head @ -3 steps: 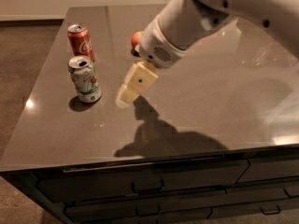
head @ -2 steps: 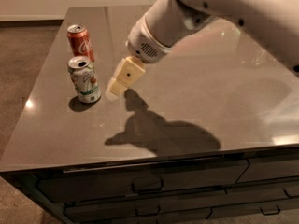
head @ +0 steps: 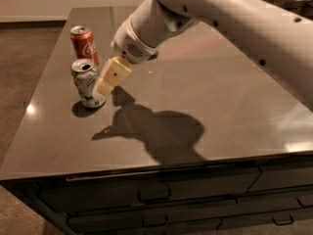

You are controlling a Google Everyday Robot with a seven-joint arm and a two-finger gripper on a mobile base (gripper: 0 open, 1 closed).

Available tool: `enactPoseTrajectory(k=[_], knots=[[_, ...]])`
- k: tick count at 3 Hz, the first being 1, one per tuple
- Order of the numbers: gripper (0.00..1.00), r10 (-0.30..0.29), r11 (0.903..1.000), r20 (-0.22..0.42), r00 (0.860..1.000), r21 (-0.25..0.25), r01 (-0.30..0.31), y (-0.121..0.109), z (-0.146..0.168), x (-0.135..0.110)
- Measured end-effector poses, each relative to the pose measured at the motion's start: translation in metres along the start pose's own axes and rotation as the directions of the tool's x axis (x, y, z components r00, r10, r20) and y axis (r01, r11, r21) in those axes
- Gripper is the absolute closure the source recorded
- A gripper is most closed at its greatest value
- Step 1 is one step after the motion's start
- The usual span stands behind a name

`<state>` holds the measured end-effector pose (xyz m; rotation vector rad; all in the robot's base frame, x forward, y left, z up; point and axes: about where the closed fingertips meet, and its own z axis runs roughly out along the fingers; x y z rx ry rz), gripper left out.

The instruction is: Knock 7up can over

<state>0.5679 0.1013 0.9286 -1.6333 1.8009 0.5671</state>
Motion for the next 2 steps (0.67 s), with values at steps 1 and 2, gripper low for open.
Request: enactPoseTrajectory(k=[1,2], knots=[[0.0,-0.035,0.9982,0.029,0.999,-0.048,0.037,0.003,0.02,-0.015],[0.0,-0.071,0.9931,0.056,0.996,-0.09,0.075,0.011,0.031,-0.028]])
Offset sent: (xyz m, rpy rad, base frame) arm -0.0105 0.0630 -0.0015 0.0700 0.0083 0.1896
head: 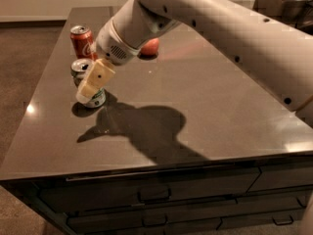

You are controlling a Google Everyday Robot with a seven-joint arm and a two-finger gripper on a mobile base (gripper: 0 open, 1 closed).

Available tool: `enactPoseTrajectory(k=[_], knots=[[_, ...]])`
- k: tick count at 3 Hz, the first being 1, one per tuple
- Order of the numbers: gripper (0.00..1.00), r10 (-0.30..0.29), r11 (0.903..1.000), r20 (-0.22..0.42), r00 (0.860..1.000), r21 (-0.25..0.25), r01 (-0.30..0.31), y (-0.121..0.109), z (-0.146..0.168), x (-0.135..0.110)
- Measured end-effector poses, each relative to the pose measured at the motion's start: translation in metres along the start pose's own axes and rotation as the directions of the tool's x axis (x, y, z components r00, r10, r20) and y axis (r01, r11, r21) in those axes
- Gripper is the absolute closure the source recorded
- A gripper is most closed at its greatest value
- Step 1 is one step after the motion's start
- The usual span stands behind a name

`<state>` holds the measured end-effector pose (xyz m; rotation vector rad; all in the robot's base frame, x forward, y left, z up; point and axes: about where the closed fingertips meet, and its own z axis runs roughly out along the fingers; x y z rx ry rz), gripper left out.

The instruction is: Knock 7up can over

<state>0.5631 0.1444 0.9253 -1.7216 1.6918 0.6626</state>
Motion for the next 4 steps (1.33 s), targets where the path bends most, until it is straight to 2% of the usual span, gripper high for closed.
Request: enactPoseTrajectory(k=[1,2,3,4], knots=[[0.17,-0.021,0.9991,0.012,1.0,-0.037,0.021,0.006,0.011,-0.007],[0.4,-0.022,0.9983,0.017,1.0,-0.053,0.023,0.005,0.018,-0.009],[0.64,-0.022,0.9978,0.0,1.0,-0.062,0.022,-0.003,0.014,-0.009],[0.87,-0.039,0.9984,-0.069,0.997,-0.043,0.036,-0.016,-0.016,-0.011]])
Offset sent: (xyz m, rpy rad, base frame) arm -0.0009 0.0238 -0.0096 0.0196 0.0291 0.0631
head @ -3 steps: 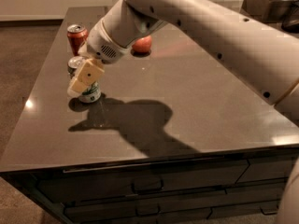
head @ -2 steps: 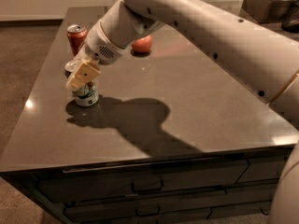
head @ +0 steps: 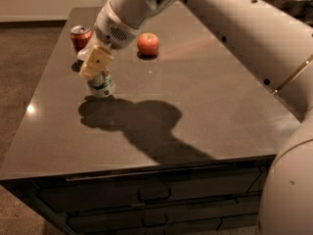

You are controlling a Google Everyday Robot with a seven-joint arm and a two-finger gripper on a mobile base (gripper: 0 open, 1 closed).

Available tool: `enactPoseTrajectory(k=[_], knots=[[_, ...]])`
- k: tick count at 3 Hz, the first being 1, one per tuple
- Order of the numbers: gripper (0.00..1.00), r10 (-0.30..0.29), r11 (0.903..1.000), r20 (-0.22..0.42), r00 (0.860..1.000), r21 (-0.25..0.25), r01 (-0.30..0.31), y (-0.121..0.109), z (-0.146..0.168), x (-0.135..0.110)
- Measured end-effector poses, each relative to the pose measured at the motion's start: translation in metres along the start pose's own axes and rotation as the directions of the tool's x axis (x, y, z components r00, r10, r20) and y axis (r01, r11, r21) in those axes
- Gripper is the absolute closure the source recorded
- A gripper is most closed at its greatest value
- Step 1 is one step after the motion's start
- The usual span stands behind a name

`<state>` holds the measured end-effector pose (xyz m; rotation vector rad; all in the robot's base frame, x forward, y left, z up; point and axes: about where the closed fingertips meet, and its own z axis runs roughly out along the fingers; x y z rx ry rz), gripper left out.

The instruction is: Knock 7up can over

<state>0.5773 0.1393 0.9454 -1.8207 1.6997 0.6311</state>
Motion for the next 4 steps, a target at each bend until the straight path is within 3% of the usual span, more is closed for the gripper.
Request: enactPoseTrajectory(k=[1,2,3,4], knots=[[1.0,-0.015,0.9998,-0.142,0.99,0.013,0.017,-0.01,-0.039,0.019],[1.0,-0.077,0.9957,-0.304,0.95,0.025,0.089,-0.01,-0.064,0.039],[1.0,-0.105,0.9895,-0.44,0.892,0.044,0.138,-0.02,-0.077,0.067],[1.0,-0.116,0.9788,-0.566,0.816,0.074,0.191,-0.035,-0.084,0.104]])
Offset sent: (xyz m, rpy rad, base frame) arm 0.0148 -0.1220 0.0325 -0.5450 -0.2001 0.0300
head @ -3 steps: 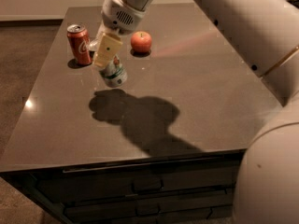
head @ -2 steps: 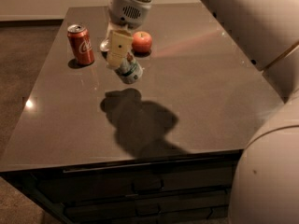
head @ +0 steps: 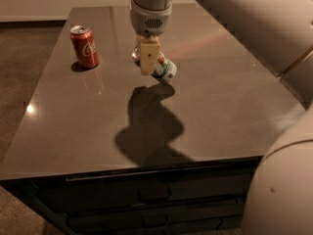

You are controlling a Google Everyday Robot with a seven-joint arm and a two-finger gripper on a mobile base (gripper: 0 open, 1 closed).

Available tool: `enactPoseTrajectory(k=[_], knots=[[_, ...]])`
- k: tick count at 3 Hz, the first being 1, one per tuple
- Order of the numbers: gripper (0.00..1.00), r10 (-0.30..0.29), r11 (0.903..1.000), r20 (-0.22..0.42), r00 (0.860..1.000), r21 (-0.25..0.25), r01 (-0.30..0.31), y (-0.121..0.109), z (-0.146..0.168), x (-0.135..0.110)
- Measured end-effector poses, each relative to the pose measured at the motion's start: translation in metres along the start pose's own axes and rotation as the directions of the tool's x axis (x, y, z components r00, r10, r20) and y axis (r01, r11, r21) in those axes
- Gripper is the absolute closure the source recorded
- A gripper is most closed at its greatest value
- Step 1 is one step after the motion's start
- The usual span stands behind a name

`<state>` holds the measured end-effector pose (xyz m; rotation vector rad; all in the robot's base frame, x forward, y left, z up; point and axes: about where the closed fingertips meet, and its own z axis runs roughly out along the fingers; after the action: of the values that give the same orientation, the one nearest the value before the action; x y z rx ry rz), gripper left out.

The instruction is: Knock 7up can over

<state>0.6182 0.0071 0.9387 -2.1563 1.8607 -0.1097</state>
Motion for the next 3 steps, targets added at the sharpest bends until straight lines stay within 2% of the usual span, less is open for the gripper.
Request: enactPoseTrajectory(k=[1,2,3], knots=[[1.0,-0.029,0.9993,-0.086,0.996,0.02,0.031,-0.001,0.017,0.024],[0.82,-0.091,0.9953,-0.118,0.989,0.023,0.094,0.011,0.027,0.038],[0.58,-0.181,0.983,-0.115,0.977,0.006,0.183,0.027,0.037,0.046]])
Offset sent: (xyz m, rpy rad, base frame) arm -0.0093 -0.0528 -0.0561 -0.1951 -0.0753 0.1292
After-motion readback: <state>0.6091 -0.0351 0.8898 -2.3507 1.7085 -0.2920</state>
